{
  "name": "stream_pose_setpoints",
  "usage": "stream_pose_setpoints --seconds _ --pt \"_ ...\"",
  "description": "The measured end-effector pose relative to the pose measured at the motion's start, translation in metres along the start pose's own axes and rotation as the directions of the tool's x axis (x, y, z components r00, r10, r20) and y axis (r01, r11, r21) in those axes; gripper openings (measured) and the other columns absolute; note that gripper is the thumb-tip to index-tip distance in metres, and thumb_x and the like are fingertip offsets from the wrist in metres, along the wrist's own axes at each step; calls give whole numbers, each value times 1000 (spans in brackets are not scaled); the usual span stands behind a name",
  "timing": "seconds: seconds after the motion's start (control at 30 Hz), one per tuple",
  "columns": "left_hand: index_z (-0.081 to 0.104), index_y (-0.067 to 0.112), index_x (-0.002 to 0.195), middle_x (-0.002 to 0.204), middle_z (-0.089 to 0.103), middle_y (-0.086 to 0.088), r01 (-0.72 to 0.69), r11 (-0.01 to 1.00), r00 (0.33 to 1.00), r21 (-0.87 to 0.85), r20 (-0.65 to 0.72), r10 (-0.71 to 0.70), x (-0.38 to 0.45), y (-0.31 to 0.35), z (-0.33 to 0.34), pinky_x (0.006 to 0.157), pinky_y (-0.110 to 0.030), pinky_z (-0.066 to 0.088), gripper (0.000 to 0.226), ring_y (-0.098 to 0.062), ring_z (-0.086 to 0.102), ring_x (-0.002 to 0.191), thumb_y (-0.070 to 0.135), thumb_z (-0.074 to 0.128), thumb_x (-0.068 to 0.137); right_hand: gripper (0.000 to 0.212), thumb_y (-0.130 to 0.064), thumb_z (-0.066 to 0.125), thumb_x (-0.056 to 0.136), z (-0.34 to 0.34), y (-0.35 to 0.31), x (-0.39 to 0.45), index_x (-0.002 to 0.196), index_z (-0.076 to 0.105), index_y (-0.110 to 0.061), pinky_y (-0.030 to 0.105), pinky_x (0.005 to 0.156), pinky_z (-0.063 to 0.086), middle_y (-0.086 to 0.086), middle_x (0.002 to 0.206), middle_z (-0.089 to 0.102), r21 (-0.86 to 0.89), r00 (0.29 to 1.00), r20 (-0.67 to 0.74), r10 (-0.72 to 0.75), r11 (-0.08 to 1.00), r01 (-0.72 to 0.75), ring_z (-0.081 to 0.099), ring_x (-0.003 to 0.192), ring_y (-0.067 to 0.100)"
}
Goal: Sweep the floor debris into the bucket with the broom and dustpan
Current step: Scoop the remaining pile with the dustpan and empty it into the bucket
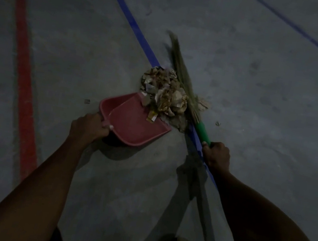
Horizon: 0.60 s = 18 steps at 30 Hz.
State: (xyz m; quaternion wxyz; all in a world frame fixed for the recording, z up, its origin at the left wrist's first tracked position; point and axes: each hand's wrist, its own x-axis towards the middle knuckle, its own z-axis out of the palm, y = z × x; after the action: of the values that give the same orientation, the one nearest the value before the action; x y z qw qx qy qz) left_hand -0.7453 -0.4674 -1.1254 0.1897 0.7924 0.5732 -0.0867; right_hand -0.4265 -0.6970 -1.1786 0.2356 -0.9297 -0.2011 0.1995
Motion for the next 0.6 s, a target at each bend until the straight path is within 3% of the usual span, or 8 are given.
stream_pose_setpoints --seconds 0.27,0.5,0.6 --pt "62 22 123 123 64 -16 -55 998 998 9 -35 55 13 8 4 84 -38 48 56 -36 64 107 62 58 84 31 -38 59 98 12 6 -5 85 70 -12 23 47 31 -1 61 53 -36 994 70 -78 996 81 50 53 13" --pt "63 20 122 121 64 -16 -42 999 997 24 -63 43 24 15 8 82 -37 47 58 -36 64 105 63 59 83 27 -38 59 99 18 2 -10 92 69 -14 22 53 40 2 70 60 65 981 141 -134 990 126 55 61 14" --pt "64 17 120 119 65 -16 -50 999 996 8 -73 51 26 21 9 79 -36 46 55 -36 64 104 59 61 84 24 -36 57 101 14 3 -17 85 64 -20 17 50 33 -2 66 56 63 971 175 -165 986 156 52 58 12"
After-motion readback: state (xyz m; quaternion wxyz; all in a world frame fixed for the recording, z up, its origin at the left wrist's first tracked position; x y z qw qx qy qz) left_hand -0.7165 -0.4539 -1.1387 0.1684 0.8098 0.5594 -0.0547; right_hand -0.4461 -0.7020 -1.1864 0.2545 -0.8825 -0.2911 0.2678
